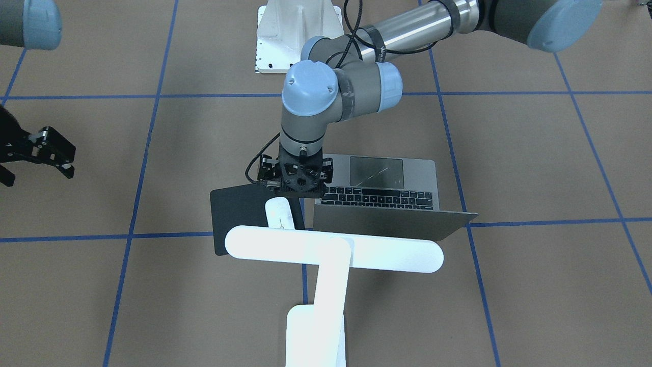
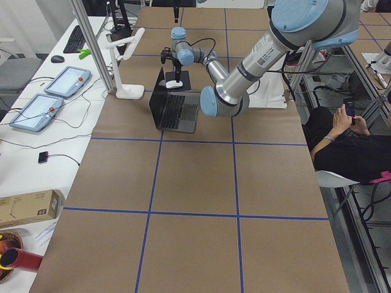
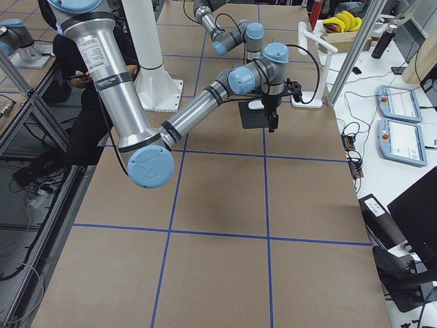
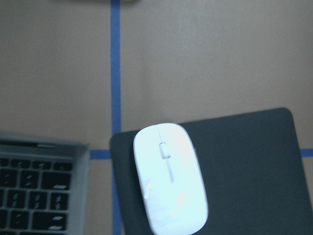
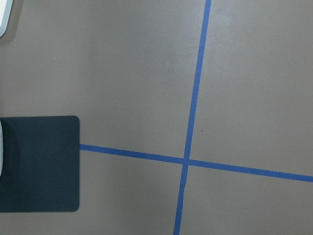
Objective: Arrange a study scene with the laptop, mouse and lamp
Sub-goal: 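Release the mouse and withdraw the left gripper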
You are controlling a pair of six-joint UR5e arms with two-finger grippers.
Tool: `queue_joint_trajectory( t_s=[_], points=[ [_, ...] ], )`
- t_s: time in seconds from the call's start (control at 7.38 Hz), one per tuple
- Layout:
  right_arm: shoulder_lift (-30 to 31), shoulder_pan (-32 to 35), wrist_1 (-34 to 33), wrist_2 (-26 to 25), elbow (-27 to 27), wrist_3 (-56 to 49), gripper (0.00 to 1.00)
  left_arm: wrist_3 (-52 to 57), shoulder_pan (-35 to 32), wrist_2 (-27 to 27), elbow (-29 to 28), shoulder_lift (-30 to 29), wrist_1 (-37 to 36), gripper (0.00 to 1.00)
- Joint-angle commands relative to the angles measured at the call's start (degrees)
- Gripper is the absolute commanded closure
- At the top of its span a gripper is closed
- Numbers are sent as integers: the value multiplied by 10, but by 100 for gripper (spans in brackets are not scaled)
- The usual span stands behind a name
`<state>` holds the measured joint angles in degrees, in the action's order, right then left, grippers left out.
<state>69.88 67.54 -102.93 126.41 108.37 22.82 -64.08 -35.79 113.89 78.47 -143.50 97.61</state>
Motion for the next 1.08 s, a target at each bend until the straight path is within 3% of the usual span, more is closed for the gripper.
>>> queue_joint_trajectory(
  t_s=[0.0, 0.14, 0.41, 0.68, 0.95],
  points=[
    [62, 62, -2, 12, -12, -113, 0, 140, -37, 22, 230, 135, -153, 1],
    [92, 79, 2, 19, -12, -114, 0, 215, -65, 30, 306, 186, -201, 1],
    [134, 103, 13, 19, -14, -133, 0, 356, -165, 104, 351, 295, -210, 1],
    [164, 136, 14, 68, -34, -134, 0, 500, -284, 139, 332, 360, -211, 1],
    [183, 143, 14, 70, -34, -134, 0, 680, -408, 212, 209, 378, -204, 0]
  ],
)
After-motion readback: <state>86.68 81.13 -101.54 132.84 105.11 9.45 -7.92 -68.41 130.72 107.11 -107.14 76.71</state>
